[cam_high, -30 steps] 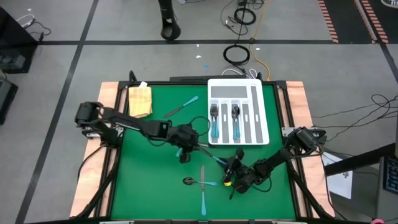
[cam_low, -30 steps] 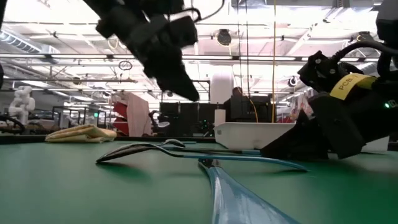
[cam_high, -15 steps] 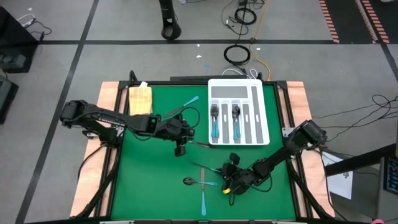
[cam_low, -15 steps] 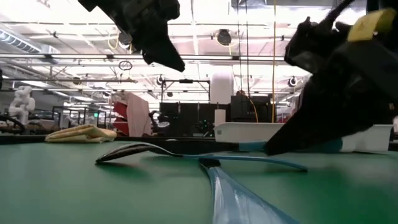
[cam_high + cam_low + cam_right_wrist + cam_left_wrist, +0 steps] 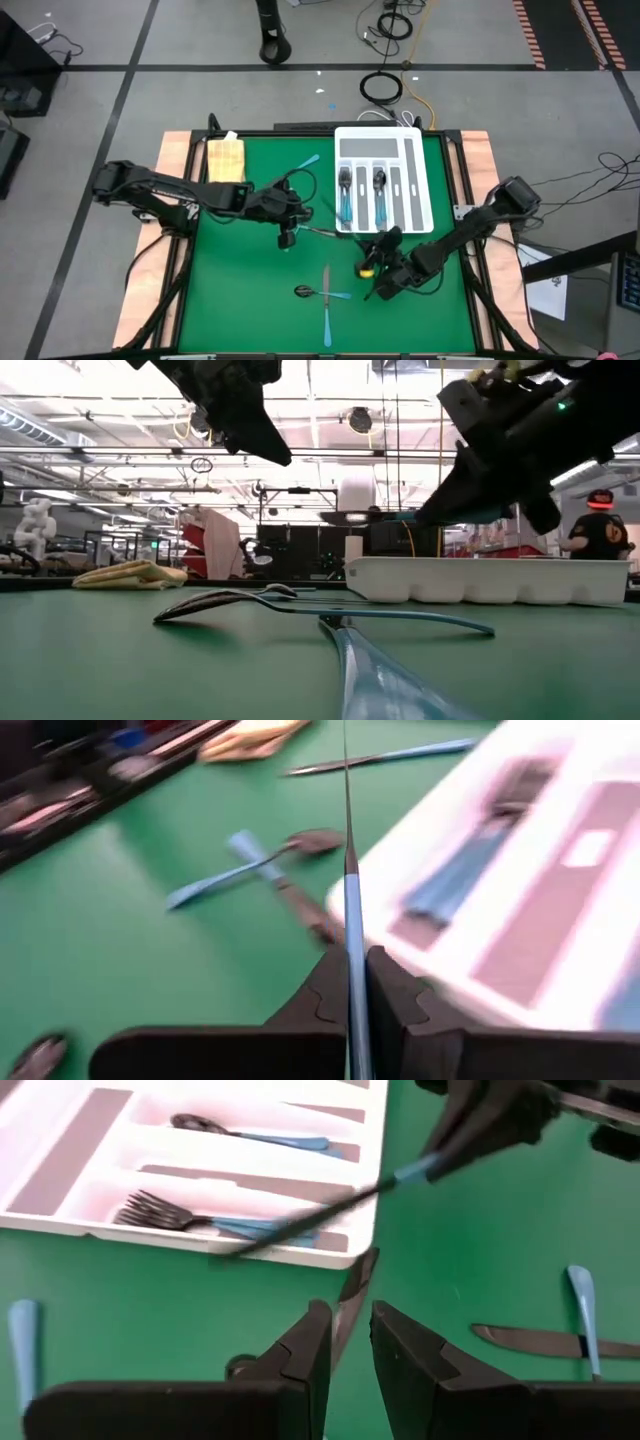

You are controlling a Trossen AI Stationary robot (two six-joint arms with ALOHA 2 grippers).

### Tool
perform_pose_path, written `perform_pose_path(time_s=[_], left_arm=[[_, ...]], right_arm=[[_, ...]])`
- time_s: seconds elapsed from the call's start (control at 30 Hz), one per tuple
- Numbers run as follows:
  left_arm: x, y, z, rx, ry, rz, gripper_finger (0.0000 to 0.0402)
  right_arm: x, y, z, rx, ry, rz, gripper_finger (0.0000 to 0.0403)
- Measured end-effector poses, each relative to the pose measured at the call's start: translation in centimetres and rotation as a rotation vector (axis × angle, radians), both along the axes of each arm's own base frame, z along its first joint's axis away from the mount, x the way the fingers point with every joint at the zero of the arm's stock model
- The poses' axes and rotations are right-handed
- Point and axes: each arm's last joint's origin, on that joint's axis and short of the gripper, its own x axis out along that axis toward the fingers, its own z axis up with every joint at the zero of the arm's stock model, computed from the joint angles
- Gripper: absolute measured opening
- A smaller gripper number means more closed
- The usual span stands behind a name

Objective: Sort silverware
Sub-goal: Put the blue table knife into the silverware organizer

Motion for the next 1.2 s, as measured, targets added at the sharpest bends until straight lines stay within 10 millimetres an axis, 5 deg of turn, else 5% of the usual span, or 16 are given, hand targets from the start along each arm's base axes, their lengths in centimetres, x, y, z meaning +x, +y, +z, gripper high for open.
perform_pose_path(time_s=[0.3,0.57,1.2], left_arm=[[-0.6,0.2,1.2,0.024,-0.045,0.024,0.0080],[-0.7,0.1,1.1,0.026,-0.041,0.022,0.0080],[-0.7,0.1,1.1,0.027,-0.031,0.021,0.0080]], right_arm=[[-1.6,-5.2,2.8,0.050,-0.011,-0.279,0.0001],[-1.4,-8.9,2.4,0.112,0.130,-0.387,0.0000],[-0.7,-11.9,2.1,0.217,0.255,-0.374,0.0000]])
